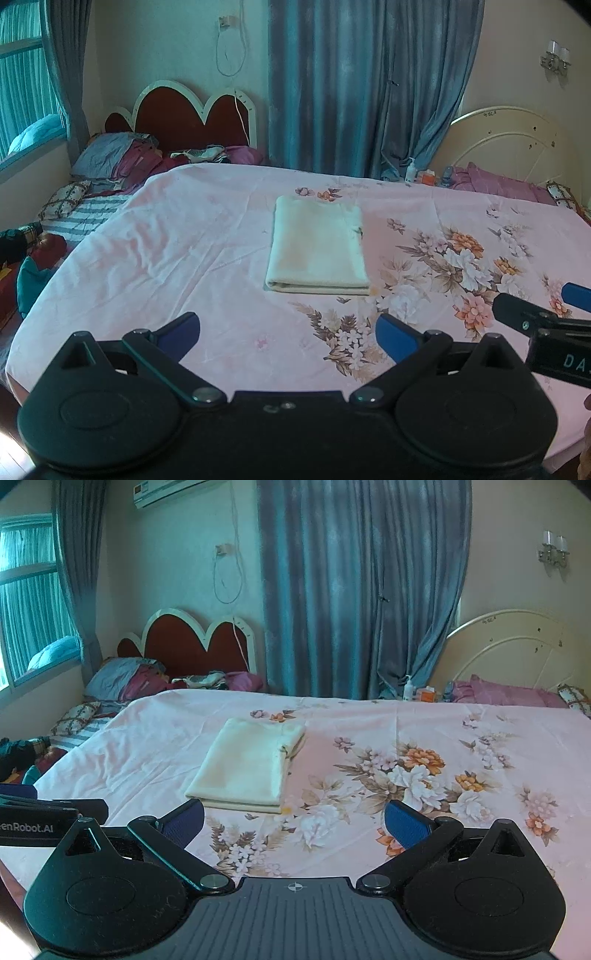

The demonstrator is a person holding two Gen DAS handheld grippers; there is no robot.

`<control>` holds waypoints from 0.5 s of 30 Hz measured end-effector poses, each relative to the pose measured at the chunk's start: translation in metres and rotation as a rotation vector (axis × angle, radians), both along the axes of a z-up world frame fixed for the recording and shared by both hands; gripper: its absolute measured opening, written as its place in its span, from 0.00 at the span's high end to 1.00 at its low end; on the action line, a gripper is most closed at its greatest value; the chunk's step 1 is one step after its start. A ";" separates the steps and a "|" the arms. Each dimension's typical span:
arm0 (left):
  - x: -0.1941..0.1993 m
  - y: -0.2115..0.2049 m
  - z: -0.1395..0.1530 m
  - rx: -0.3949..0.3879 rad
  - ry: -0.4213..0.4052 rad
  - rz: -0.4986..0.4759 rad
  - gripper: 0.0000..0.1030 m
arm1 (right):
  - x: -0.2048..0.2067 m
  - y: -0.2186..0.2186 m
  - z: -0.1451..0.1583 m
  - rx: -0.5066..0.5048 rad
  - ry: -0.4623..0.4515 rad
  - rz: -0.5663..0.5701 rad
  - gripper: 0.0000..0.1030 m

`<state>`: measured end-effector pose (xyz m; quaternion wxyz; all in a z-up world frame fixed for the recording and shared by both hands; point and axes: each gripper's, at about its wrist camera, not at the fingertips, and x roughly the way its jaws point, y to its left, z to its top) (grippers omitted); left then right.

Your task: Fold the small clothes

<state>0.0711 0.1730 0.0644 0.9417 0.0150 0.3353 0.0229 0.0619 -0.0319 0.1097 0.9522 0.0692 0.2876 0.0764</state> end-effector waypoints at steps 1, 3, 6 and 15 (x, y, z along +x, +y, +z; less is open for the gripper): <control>-0.001 0.000 0.001 0.001 -0.002 0.001 0.01 | 0.000 -0.001 0.000 0.004 0.000 0.001 0.00; -0.002 0.000 0.002 0.002 -0.006 0.006 0.01 | -0.001 -0.002 0.001 0.007 -0.005 0.002 0.00; -0.004 0.002 0.003 0.000 -0.011 0.011 0.01 | -0.001 0.000 0.002 0.010 -0.009 0.008 0.00; -0.004 0.004 0.004 0.008 -0.010 0.013 0.01 | -0.002 0.006 0.002 0.009 -0.013 0.025 0.00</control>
